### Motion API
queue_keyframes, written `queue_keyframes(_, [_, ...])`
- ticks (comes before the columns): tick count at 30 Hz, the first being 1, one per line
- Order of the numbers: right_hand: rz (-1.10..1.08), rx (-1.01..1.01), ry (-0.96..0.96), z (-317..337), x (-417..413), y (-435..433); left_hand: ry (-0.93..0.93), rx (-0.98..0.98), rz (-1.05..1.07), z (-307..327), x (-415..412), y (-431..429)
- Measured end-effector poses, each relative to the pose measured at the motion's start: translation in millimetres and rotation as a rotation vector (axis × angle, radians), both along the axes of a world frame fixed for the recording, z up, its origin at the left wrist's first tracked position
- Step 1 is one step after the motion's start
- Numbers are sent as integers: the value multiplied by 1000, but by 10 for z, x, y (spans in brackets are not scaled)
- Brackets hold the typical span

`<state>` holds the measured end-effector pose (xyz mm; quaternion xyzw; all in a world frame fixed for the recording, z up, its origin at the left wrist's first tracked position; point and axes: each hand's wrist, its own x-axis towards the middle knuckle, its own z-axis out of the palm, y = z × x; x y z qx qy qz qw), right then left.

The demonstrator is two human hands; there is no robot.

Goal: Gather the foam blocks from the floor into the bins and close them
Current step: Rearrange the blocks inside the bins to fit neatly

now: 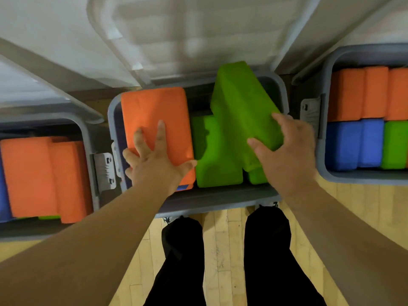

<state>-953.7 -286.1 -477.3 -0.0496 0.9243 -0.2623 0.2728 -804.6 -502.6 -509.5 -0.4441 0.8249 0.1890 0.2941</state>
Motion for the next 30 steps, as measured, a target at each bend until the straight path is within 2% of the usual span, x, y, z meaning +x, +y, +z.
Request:
queue_keyframes(2, [139, 89, 11, -87, 42, -42, -17, 16, 8, 4, -130, 23])
queue_keyframes(4, [186, 136, -57, -175, 86, -68, -56, 31, 16, 14, -193, 24])
queue_keyframes(8, [190, 87, -170, -160, 98, 2, -82, 48, -4, 20, -101, -44])
queue_keyframes(12, [96, -100, -47, 85, -11, 80, -86, 66, -7, 35, -62, -92])
queue_keyframes(15, [-97, -246, 97, 282, -119, 72, -105, 74, -15, 66, -104, -60])
queue_keyframes(18, [-207, -278, 166, 351, -276, 63, -117, 82, -8, 80, -124, -57])
queue_keyframes(23, [-7, -159, 187, 346, -411, -30, -133, 87, -8, 83, -103, -84])
queue_keyframes(30, [65, -109, 139, 396, -464, -30, -103, 105, 102, 6, -90, -60])
